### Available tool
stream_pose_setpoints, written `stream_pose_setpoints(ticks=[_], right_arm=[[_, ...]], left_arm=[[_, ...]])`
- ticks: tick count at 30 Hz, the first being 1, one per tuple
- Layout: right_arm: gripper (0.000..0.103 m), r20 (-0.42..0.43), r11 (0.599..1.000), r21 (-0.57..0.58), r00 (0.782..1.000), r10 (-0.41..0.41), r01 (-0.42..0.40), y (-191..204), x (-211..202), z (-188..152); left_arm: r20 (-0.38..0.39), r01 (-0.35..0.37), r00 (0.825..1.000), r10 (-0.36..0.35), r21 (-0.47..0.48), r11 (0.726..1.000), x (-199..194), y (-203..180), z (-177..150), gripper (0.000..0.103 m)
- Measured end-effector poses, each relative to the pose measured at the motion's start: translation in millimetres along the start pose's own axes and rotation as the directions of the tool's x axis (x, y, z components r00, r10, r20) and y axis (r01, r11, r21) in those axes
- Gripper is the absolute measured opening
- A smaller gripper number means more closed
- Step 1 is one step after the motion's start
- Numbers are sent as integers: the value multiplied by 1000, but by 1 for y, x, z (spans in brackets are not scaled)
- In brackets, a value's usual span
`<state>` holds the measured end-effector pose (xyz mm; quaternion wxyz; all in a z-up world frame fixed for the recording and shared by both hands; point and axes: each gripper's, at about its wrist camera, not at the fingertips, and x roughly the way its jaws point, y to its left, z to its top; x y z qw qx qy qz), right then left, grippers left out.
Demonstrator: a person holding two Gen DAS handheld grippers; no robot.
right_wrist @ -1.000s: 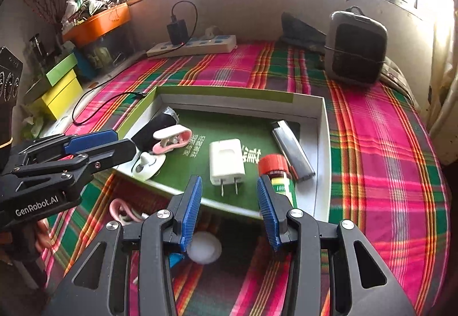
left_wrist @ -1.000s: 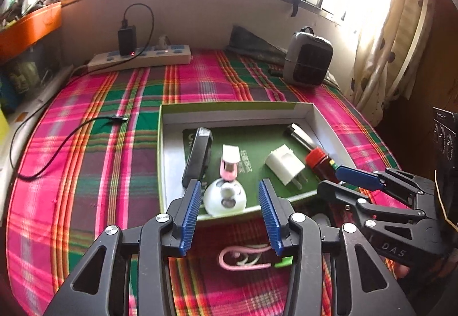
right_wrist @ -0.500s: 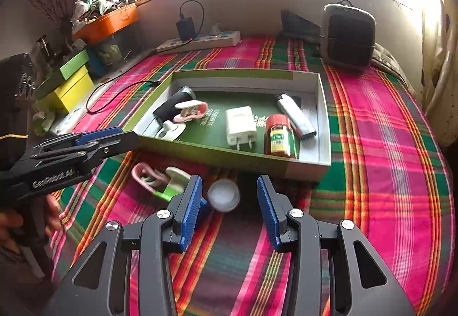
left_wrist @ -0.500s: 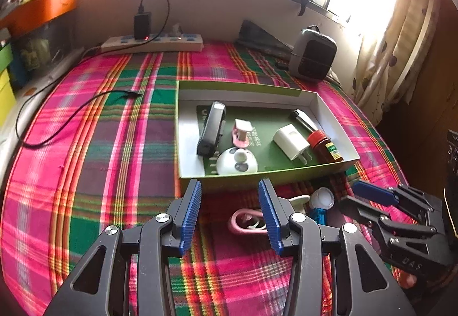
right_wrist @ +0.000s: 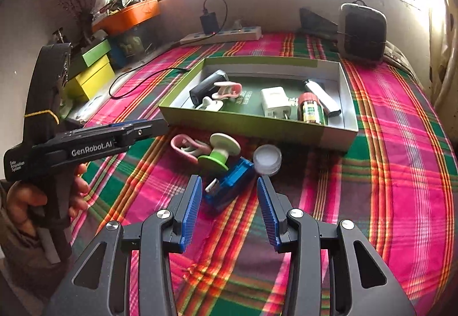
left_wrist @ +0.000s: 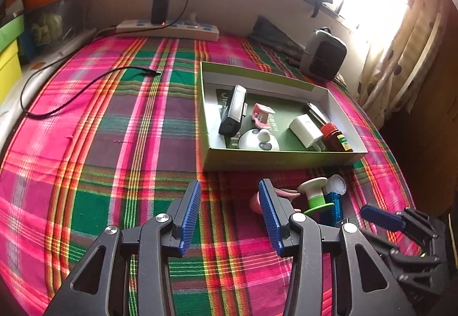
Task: Organize rigid objects
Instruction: 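Reach the left tool to the pink-white earhook while the right tool reaches the blue USB stick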
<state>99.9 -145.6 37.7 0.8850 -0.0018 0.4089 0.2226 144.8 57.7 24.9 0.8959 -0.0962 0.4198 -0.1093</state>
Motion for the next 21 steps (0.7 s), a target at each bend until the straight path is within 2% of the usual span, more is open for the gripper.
stream_pose_setpoints(ticks=[5,10,21], right_arm=[[42,-27,999,-34,999,-39,39,11,10,-5],[42,-50,998,-17,997,-56,55,16,21,-6],[42,-63,985,7,983,-171,171,8,29,-5]], left_arm=[[-7,7,1000,-7,16,1000,2,0,-4,42],[-5,26,1000,-26,8,1000,2,3,-5,42],[-20,50,999,-49,11,999,7,3,-7,42]])
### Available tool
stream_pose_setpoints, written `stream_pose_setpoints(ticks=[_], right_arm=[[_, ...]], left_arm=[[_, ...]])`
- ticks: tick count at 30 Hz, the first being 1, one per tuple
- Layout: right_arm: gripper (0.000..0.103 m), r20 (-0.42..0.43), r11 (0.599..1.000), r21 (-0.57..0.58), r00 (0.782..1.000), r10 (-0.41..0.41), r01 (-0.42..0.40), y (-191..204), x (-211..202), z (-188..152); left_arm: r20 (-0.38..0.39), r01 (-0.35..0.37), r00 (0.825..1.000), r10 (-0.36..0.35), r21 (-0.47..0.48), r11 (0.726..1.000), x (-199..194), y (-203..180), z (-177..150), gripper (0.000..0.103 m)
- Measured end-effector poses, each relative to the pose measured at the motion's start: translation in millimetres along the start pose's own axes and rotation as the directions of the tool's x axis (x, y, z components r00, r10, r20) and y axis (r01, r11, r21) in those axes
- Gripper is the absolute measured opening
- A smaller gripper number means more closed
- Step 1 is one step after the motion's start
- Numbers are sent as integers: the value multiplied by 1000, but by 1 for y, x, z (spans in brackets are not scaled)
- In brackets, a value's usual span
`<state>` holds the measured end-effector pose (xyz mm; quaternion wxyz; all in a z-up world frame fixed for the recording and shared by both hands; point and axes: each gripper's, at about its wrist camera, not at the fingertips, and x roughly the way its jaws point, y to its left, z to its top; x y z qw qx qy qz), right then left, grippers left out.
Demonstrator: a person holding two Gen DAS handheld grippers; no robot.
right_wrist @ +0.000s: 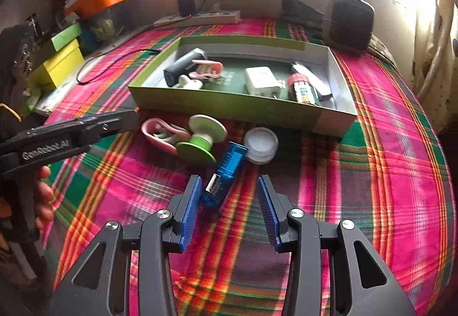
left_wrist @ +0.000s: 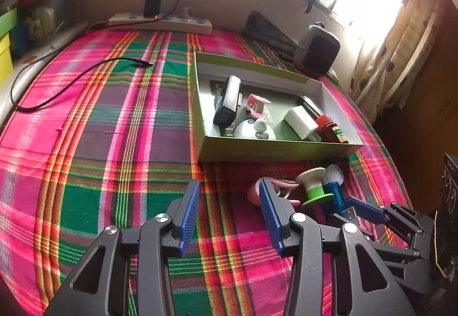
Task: Organize rigid objects
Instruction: 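Reach the left tool to the pink-white earhook while the right tool reaches the blue USB stick, then close the right tool on the blue USB stick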
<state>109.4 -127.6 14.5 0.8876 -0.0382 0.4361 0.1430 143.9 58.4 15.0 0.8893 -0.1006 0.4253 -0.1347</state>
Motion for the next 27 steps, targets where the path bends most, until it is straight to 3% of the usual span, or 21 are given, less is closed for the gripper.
stream_pose_setpoints(ticks=[12,14,17,27], right_arm=[[41,-3,999,-2,999,-32,32,-9,4,-2],[27,-2,1000,-5,1000,-20,20,-9,3,-3],[20,3,1000,-19,1000,-21,21,-9,3,-4],[17,28,1000,-4,999,-29,29,-24,-7,-6]], left_arm=[[-24,-4,1000,4,17,1000,7,-5,0,42],[-27,-6,1000,6,19,1000,8,-6,0,42],[-31,-8,999,9,20,1000,9,-6,0,42],[-42,-12,999,14,57,998,16,-19,8,42]])
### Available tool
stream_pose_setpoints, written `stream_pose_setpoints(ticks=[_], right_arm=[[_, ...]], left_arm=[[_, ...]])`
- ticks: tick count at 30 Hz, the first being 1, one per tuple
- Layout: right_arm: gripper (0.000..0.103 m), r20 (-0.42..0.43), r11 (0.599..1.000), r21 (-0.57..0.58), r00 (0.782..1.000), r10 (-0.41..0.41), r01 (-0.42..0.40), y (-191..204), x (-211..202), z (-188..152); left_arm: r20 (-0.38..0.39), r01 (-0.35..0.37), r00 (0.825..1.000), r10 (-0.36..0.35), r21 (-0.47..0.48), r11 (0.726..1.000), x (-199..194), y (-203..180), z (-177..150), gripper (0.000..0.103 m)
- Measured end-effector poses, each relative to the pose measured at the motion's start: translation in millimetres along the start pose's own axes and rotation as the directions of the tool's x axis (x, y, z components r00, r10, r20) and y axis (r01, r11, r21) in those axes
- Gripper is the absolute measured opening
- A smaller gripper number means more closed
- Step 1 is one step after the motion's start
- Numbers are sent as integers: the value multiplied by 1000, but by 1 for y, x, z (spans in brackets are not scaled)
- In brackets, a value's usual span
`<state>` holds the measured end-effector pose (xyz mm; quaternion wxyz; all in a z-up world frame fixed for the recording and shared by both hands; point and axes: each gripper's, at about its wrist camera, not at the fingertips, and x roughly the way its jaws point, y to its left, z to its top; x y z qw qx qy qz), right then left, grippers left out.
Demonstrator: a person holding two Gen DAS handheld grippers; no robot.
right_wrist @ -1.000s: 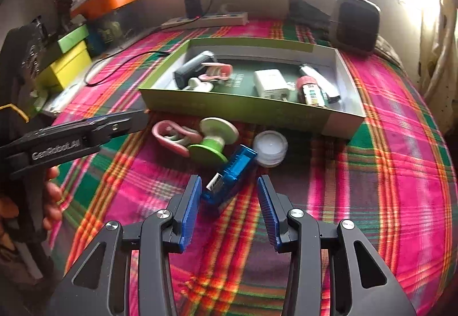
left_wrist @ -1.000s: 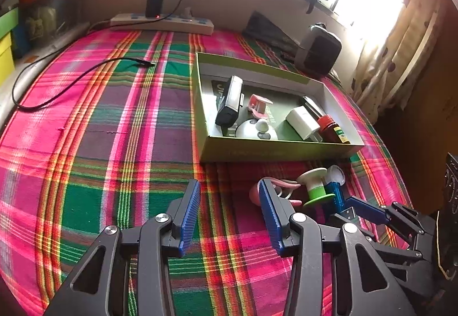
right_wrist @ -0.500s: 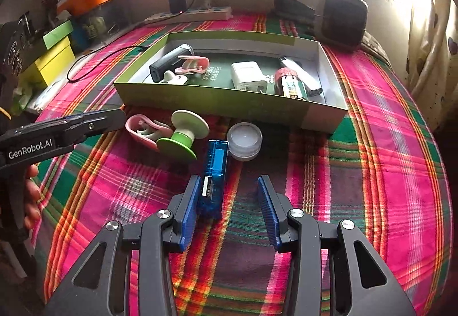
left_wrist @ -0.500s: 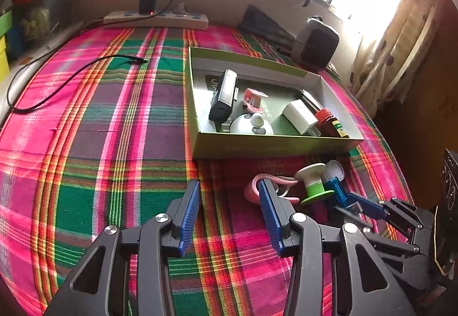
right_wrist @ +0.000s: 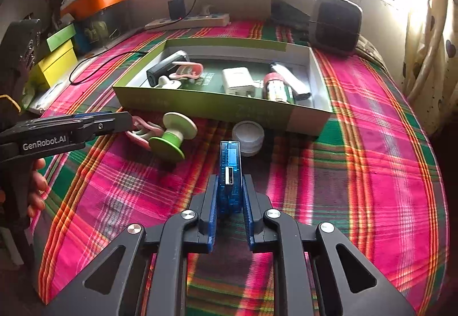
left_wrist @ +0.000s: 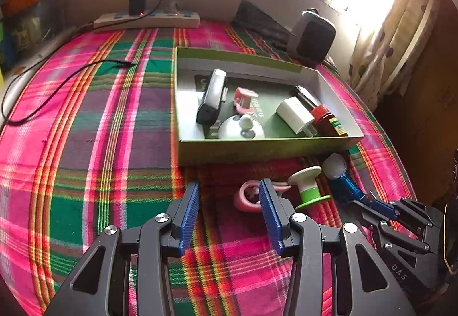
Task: Organize rigid objects
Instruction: 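Close the right tool on the blue USB stick, then grasp the pink-white earhook with the left tool while the right tool lifts the USB stick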
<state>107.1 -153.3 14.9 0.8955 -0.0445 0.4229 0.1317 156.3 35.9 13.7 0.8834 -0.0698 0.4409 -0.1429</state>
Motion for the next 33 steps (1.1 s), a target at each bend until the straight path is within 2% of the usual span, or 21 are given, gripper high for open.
stream_pose_setpoints(ticks=[5,11,17,33], right_arm=[[17,6,1000,14,1000,-8,8,-9,-4,-2],[17,11,1000,19,1000,2,-2,-13,-6,-4],[17,14,999,37,1000,2,-2,-20,-9,-7],[17,23,999,50,1000,15,-16,-25,-13,-12]], left_arm=[[-6,9,1000,-9,6,1000,6,-5,10,42],[-22,-19,1000,19,2,1000,13,-4,17,42],[-39,-26,999,26,1,1000,17,-2,15,42],[-49,-32,998,33,20,999,-11,-4,-23,42]])
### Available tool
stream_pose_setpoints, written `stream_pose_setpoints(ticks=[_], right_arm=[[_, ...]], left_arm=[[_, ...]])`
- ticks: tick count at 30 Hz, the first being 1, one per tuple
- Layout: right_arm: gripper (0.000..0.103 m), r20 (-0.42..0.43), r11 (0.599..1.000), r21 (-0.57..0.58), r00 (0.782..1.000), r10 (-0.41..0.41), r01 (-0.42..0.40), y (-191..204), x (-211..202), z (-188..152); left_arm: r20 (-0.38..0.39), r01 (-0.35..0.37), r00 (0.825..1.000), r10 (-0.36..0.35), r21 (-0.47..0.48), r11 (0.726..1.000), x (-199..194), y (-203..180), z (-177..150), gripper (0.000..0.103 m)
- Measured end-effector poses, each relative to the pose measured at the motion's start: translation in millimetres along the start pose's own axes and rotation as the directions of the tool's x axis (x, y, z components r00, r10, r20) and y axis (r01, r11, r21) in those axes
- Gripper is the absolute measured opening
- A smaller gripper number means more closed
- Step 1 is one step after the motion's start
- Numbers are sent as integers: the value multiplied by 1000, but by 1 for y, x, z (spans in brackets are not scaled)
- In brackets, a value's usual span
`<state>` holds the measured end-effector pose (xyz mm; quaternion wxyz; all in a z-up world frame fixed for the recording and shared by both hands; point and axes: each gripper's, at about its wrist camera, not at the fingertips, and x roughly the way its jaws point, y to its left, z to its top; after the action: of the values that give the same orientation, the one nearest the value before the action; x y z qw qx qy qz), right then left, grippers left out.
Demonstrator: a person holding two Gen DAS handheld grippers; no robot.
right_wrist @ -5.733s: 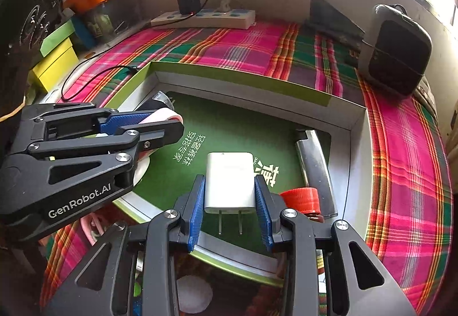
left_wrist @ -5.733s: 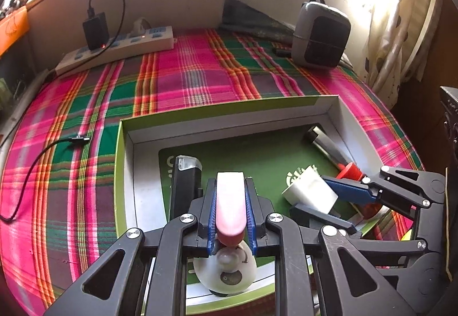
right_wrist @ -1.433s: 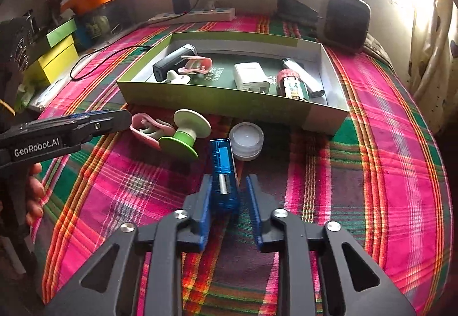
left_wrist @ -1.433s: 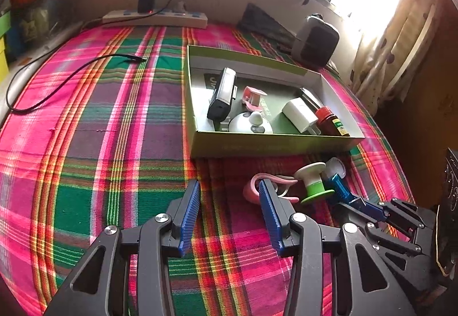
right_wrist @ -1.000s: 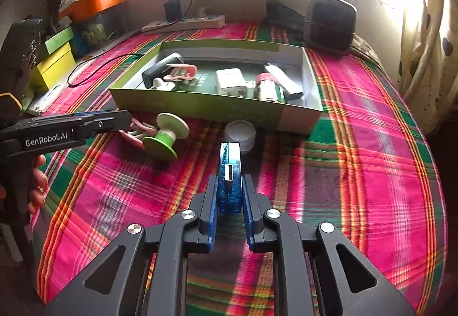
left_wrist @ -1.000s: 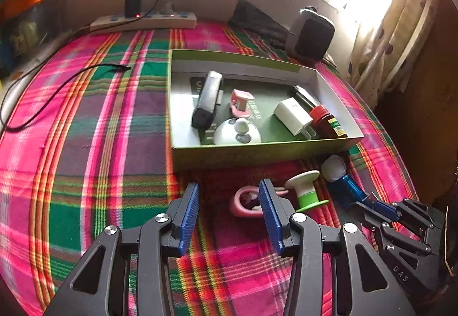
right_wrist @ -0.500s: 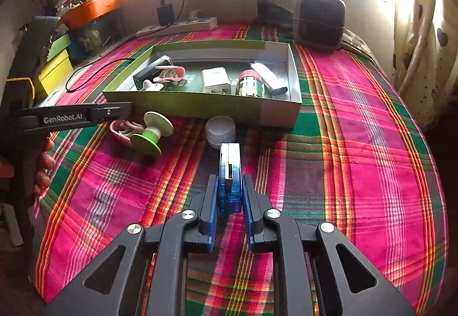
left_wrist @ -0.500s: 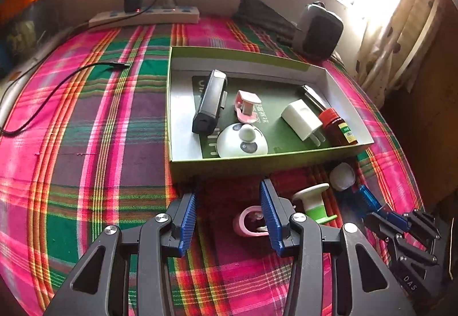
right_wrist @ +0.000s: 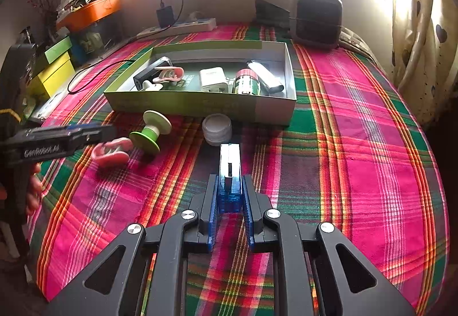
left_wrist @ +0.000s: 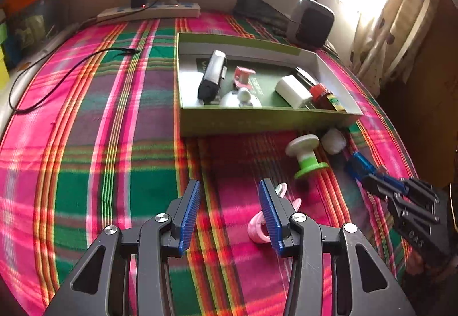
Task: Organize rigid objects
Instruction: 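Grasp the pink-white earhook with the left tool while the right tool lifts the USB stick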
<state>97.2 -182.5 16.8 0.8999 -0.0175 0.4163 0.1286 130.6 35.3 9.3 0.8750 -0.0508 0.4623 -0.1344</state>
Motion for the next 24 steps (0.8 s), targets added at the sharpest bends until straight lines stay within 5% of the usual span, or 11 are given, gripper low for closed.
stream_pose_setpoints(ticks=[11,24], right_arm=[[17,9,1000,-2,1000,5,-5,0,-6,-5],[17,6,1000,1,1000,-4,4,-3,-9,-11]], left_arm=[[5,30,1000,-30,3,1000,-17,-8,-20,42],[21,-6,1000,3,128,992,-26,-44,-38,47]])
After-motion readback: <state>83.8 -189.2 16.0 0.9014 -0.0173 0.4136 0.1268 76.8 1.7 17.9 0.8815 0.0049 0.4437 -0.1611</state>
